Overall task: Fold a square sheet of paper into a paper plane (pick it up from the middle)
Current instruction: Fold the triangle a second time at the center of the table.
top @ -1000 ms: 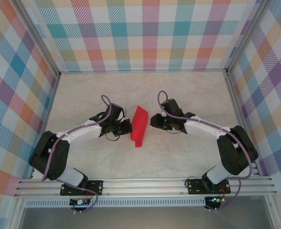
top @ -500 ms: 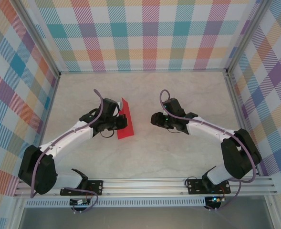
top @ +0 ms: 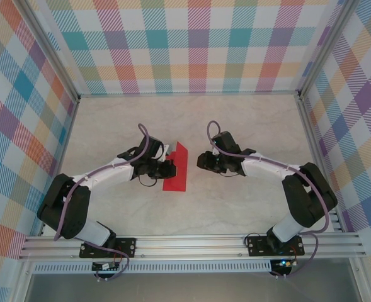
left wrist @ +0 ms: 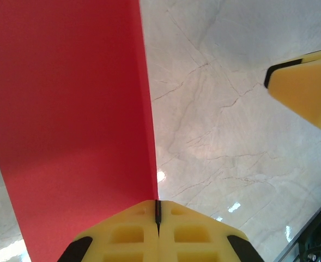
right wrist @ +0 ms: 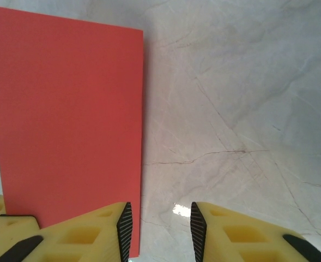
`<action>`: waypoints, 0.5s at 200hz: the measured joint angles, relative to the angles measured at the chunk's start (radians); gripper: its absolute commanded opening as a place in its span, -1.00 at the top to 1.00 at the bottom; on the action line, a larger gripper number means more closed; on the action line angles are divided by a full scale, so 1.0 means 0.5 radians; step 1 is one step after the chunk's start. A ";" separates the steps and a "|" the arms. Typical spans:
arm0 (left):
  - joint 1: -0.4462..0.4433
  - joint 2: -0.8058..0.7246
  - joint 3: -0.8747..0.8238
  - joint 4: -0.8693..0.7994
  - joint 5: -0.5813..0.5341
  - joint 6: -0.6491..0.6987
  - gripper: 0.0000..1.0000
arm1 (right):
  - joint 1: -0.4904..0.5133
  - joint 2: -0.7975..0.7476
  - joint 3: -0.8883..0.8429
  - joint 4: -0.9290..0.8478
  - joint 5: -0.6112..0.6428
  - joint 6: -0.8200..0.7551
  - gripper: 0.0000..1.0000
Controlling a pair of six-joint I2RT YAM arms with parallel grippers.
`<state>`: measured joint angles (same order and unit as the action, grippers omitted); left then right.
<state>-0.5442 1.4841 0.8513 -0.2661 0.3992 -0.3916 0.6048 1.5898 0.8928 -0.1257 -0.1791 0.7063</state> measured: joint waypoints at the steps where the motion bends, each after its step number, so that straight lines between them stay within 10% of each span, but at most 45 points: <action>1: -0.001 0.000 -0.001 0.002 0.001 0.000 0.97 | 0.001 0.005 0.000 0.002 -0.005 0.000 0.32; 100: -0.008 0.168 -0.027 -0.061 -0.301 -0.137 0.85 | 0.091 0.496 0.317 0.067 -0.253 -0.008 0.51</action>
<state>-0.5484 1.5681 0.8379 -0.2966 0.2489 -0.4599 0.6502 1.8378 1.0512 -0.0921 -0.3054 0.7021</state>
